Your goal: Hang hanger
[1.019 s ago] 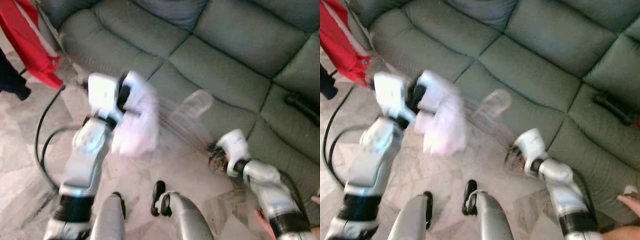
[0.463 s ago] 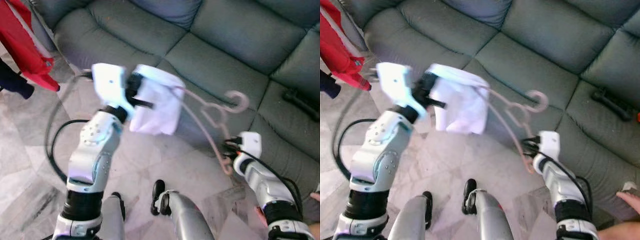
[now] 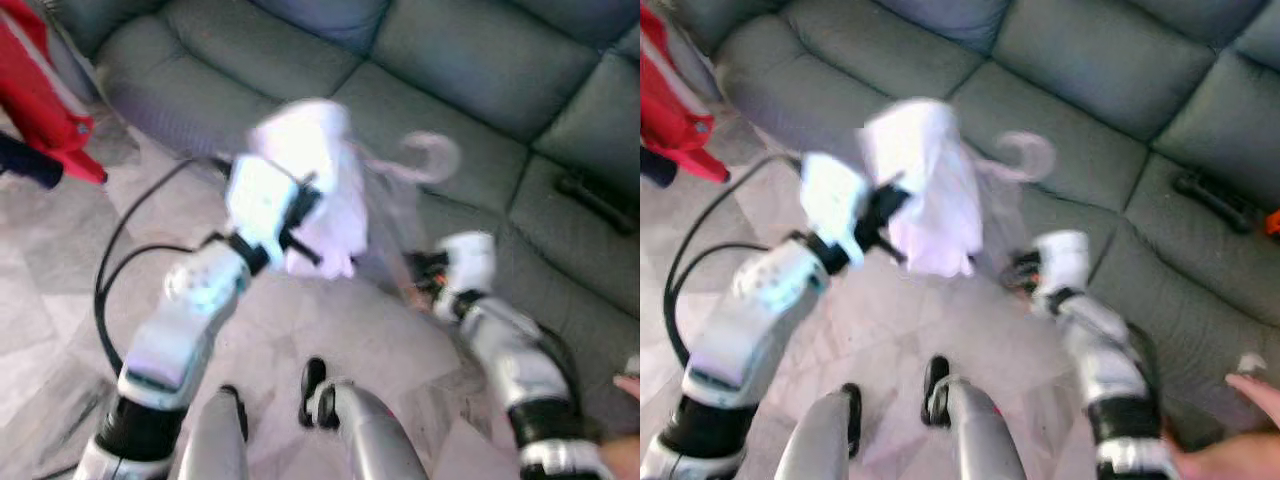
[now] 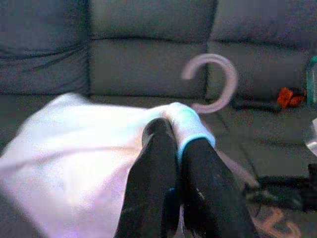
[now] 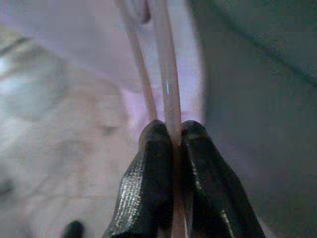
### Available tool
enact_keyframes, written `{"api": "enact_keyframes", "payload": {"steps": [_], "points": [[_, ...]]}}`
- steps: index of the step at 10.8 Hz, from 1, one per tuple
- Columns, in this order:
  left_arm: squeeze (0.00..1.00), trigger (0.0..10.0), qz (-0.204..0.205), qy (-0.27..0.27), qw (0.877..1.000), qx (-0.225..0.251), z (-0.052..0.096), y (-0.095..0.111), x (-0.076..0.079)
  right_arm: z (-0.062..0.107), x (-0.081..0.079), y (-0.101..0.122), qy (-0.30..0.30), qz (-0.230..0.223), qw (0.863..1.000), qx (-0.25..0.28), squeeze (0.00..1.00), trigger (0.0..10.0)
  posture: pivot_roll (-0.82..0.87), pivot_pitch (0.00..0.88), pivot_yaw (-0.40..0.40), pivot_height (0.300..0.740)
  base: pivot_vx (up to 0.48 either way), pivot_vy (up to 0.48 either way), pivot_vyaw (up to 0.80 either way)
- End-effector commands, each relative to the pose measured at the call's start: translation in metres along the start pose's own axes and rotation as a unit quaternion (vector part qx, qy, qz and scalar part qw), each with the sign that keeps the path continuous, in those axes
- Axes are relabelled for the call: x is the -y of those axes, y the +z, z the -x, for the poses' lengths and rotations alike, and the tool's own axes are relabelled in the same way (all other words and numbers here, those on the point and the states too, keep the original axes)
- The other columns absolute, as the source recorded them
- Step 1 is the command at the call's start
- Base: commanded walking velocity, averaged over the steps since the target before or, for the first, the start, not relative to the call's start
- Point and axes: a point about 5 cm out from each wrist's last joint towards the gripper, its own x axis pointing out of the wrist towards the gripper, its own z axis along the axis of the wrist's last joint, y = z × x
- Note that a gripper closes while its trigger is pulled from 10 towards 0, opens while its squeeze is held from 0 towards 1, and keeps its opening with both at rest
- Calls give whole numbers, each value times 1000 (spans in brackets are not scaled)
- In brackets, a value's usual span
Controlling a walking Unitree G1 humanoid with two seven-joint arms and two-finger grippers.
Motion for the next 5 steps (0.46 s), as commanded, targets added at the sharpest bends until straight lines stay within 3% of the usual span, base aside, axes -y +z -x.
{"api": "enact_keyframes", "payload": {"steps": [1, 2, 4, 5], "points": [[0, 10000, -10, -37, 999, 16, -1, 5, 14, 3, -7, 9, 34, 16, 999, 26, 0, 10000, 31, 305, -96, 740, 0, 0, 0], [0, 10000, -33, -39, 999, 8, 1, 1, 13, 4, -23, 10, 98, 38, 994, 22, 0, 10000, 28, 307, -97, 740, 0, 0, 0], [0, 10000, -127, -17, 991, -25, 3, -13, 4, 13, -52, 6, 226, 75, 971, -5, 0, 10000, 32, 305, -102, 740, 0, 0, 0], [0, 10000, -149, 1, 988, -38, 5, -17, -3, 28, -52, -19, 273, 120, 949, -103, 0, 10000, 31, 305, -107, 740, 0, 0, 0]]}}
